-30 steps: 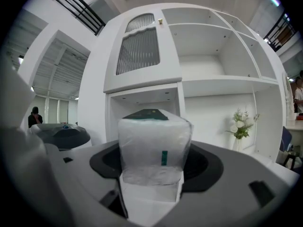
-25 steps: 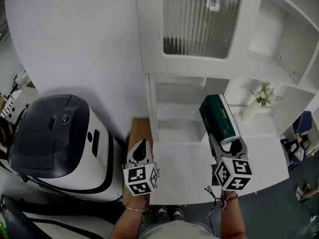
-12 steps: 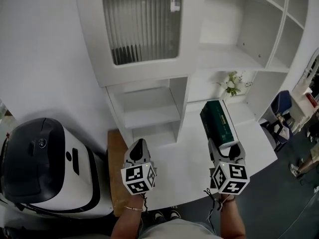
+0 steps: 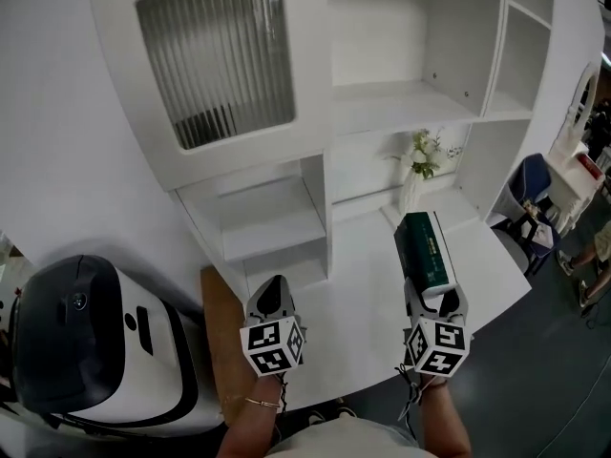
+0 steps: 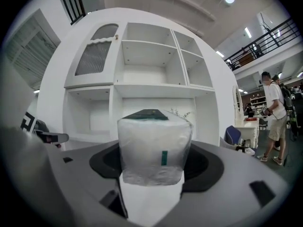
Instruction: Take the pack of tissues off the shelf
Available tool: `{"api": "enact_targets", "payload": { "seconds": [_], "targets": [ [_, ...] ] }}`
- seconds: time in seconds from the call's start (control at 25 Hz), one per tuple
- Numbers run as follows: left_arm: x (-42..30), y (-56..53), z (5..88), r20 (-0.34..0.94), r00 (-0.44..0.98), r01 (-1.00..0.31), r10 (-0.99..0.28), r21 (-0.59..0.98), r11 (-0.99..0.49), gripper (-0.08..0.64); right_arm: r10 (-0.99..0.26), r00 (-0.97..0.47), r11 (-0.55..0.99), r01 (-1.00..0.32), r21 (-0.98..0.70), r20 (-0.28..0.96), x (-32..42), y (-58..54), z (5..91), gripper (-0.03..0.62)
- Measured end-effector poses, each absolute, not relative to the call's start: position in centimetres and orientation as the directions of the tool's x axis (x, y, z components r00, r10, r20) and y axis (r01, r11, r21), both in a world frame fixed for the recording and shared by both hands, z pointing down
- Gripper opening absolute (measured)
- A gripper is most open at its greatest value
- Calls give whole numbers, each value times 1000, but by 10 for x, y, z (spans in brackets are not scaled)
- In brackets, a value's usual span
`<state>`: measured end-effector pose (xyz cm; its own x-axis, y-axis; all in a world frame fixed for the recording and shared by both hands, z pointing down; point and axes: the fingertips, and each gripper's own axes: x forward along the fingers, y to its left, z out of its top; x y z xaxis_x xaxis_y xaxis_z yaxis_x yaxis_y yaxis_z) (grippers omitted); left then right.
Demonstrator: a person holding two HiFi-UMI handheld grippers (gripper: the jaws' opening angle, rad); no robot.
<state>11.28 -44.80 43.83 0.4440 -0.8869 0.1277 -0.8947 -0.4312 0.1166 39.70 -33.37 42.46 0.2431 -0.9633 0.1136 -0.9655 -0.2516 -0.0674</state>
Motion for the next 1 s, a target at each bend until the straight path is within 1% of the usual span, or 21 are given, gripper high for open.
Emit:
{"api": "enact_targets", "payload": {
  "seconds": [0.4,1.0],
  "targets": [
    [126,-444,443,145,461,-887,-875,91,-452,18,-957,257,-272,-955,-114,134,408,-324,442,339],
    [132,-441,449,159,463,-886,-872,95,-453,18,-962,248,-257,-963,-75,119,406,-321,435,337]
  ]
}}
